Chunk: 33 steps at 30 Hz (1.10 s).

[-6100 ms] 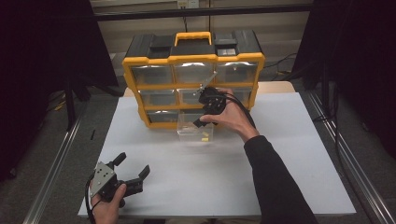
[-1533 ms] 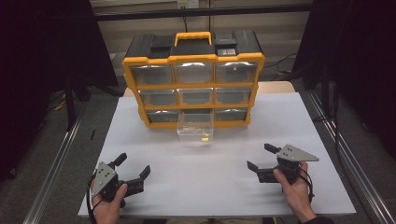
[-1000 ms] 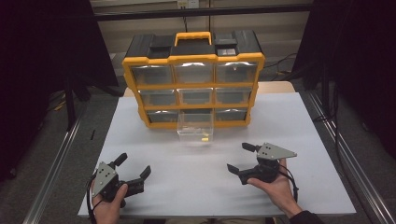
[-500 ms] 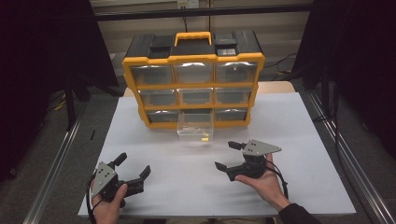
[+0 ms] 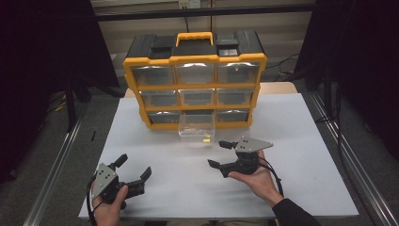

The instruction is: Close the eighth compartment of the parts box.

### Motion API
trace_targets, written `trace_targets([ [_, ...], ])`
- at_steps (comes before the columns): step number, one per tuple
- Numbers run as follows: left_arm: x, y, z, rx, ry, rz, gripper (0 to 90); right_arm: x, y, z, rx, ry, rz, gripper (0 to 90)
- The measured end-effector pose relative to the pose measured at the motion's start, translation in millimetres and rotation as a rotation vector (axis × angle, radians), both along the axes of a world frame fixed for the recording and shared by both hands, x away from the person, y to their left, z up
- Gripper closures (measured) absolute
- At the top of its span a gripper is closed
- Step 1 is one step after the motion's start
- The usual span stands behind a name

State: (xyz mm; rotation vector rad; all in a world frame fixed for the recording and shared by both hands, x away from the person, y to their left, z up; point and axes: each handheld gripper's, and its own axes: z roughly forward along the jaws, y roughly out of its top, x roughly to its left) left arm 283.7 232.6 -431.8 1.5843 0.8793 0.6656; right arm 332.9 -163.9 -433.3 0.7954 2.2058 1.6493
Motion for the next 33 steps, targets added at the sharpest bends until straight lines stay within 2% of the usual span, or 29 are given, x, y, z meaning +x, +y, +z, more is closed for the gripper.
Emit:
trace_targets([
  [2, 0.0, -0.3, 0.0, -0.003, -0.002, 0.001, 3.2, 0.4, 3.0, 0.1, -0.010, -0.011, 0.008, 26.5],
  [5, -0.4, -1.4, 0.2, -0.008, -0.004, -0.004, 3.2, 1.9, 7.9, -0.8, -0.021, -0.016, 0.017, 27.7],
  [7, -0.2, -0.8, 0.2, -0.008, -0.004, 0.000, 3.2, 3.9, 10.4, -1.5, -0.017, -0.019, 0.023, 32.1],
  [16, -0.1, 0.1, 0.2, 0.000, -0.004, 0.000, 3.2, 10.7, 15.5, -4.7, -0.021, -0.005, 0.034, 48.9],
  [21, -0.3, -0.6, -0.1, -0.008, 0.000, -0.001, 3.2, 15.9, 20.8, 0.3, -0.020, -0.019, 0.047, 57.7],
  [24, -0.3, 0.3, 0.1, -0.001, -0.001, -0.003, 3.2, 20.2, 25.6, 4.5, -0.038, -0.026, 0.065, 65.0],
  [29, -0.1, 0.8, 0.1, 0.002, -0.002, 0.002, 3.2, 27.3, 31.8, 3.9, -0.036, -0.007, 0.082, 77.0],
  [33, -0.1, 0.2, -0.1, 0.001, -0.002, -0.006, 3.2, 33.1, 33.7, 6.8, -0.031, -0.029, 0.084, 84.8],
])
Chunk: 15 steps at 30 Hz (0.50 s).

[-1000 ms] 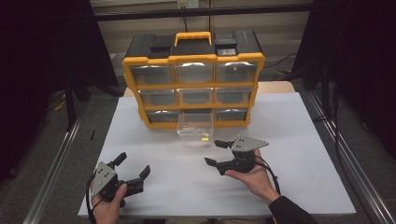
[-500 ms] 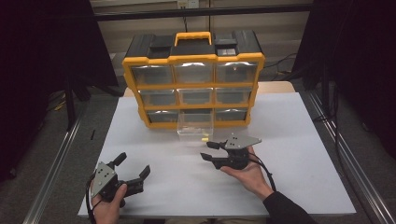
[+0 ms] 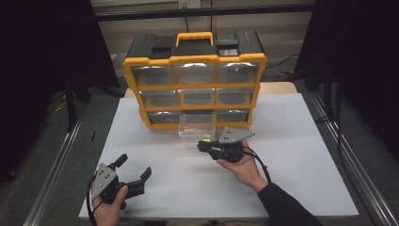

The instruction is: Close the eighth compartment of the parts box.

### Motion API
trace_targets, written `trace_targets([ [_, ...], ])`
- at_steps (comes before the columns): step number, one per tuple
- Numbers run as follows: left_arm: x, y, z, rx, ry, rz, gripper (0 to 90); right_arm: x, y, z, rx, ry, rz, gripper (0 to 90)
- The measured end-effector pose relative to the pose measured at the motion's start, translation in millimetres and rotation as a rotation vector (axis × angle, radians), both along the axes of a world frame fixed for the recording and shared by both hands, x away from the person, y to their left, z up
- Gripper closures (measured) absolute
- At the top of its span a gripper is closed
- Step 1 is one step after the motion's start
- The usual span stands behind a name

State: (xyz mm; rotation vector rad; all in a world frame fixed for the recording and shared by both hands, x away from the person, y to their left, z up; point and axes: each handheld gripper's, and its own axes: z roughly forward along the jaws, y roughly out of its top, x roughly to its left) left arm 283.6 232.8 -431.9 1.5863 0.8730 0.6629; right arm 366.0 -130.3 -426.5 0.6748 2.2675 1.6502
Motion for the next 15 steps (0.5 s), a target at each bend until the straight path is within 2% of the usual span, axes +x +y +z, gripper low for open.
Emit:
trace_targets([
  [3, 0.2, 0.2, 0.0, 0.002, 0.000, 0.000, 3.2, 4.3, 2.3, 1.9, 0.001, -0.002, 0.004, 90.0],
  [9, -0.3, 0.3, 0.2, -0.004, -0.001, 0.001, 3.2, 14.0, 10.6, -3.5, -0.018, 0.009, -0.003, 90.0],
  [15, -0.4, 0.4, 0.4, -0.007, -0.003, 0.000, 3.2, 21.1, 12.2, -11.5, -0.038, 0.014, -0.033, 90.0],
])
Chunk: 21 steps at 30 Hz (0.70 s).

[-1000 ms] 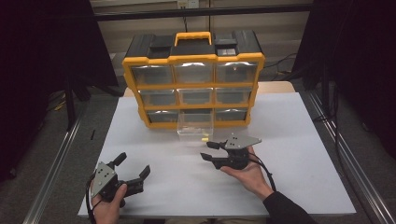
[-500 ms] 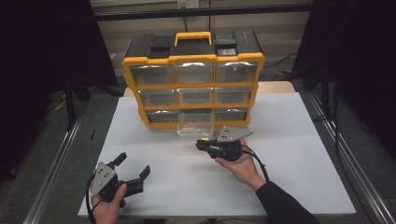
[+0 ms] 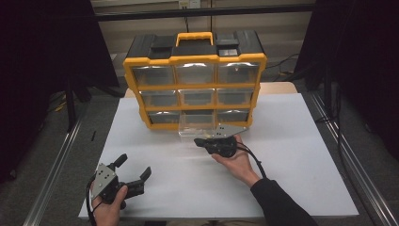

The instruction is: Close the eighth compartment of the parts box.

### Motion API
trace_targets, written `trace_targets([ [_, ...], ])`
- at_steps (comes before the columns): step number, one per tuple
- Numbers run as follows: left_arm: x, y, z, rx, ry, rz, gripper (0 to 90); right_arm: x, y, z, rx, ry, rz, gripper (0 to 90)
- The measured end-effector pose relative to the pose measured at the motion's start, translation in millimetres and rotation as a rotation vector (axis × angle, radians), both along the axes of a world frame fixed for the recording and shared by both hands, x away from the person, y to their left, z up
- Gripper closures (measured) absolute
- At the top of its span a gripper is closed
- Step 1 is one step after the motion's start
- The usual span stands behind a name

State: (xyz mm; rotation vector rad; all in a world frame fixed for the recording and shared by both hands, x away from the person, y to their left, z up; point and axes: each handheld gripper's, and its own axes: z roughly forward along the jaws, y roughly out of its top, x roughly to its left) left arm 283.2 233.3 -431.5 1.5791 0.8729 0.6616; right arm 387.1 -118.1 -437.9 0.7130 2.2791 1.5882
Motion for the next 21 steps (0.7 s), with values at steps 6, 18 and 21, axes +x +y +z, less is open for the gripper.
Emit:
trace_targets([
  [6, -0.1, -0.4, -0.6, 0.005, 0.006, 0.000, 3.2, 2.2, -2.3, -2.6, -0.003, -0.013, -0.020, 90.0],
  [18, -0.2, -0.1, -0.7, 0.003, 0.007, 0.002, 3.2, 6.8, -1.3, -6.2, -0.018, -0.033, -0.068, 90.0],
  [21, -0.2, -0.1, -0.7, 0.002, 0.007, 0.002, 3.2, 8.4, -1.3, -7.7, -0.015, -0.033, -0.079, 90.0],
])
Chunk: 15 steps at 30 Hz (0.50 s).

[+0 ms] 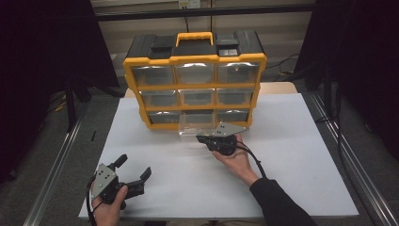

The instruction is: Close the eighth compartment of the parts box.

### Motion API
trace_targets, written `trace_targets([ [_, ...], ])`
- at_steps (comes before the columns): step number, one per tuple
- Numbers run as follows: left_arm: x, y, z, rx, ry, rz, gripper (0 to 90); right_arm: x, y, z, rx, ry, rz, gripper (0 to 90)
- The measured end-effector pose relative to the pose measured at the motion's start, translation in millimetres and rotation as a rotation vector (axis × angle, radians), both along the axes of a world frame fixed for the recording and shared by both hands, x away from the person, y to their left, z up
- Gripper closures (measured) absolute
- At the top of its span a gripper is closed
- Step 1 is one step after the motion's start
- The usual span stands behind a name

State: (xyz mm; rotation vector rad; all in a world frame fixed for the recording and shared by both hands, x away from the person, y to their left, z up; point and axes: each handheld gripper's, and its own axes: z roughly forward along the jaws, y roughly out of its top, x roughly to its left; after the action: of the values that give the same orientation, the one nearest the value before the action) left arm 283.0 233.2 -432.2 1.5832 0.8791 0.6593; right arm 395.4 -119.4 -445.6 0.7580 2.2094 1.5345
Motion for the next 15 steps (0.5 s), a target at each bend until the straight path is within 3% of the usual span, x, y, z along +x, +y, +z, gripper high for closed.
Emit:
trace_targets([
  [6, 0.2, 0.1, 0.3, -0.003, -0.001, -0.001, 3.2, 2.2, 1.0, 3.0, 0.016, -0.023, -0.012, 90.0],
  [15, 0.4, 0.6, 0.5, -0.007, -0.005, 0.002, 3.2, 6.9, 7.1, -0.4, 0.011, -0.017, -0.022, 90.0],
])
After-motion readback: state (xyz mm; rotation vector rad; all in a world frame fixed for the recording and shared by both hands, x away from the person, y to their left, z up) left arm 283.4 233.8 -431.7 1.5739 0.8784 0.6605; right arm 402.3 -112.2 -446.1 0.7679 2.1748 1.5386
